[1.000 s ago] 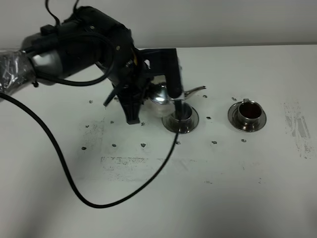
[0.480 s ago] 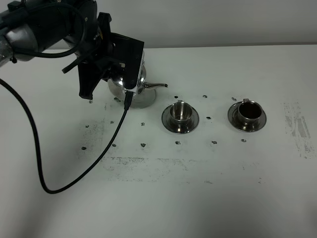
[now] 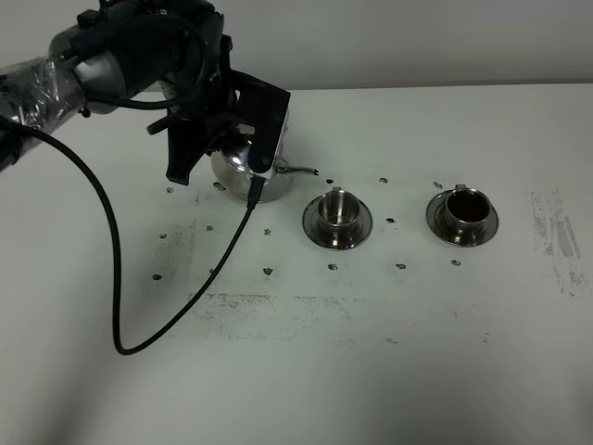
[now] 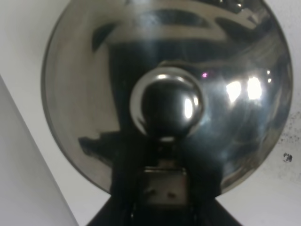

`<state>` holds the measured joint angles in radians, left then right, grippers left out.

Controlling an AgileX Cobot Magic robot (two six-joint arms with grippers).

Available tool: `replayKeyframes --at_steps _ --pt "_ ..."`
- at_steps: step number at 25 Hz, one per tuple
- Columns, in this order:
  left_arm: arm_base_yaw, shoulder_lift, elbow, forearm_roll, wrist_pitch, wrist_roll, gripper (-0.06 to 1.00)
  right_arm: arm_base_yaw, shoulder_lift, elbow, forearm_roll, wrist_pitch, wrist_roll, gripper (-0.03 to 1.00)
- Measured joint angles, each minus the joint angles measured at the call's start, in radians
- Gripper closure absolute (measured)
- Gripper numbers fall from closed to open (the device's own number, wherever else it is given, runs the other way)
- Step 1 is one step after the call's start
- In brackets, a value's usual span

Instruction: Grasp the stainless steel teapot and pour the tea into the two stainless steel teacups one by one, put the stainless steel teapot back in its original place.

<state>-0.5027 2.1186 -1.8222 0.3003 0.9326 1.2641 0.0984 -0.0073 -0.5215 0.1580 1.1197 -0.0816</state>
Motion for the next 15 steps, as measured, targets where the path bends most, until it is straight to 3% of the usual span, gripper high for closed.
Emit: replayKeyframes --at_steps 15 --pt "-0.083 0.045 -0.005 0.157 -0.001 -0.005 0.75 0.0 0.0 0.0 0.0 0.0 -0.001 0.53"
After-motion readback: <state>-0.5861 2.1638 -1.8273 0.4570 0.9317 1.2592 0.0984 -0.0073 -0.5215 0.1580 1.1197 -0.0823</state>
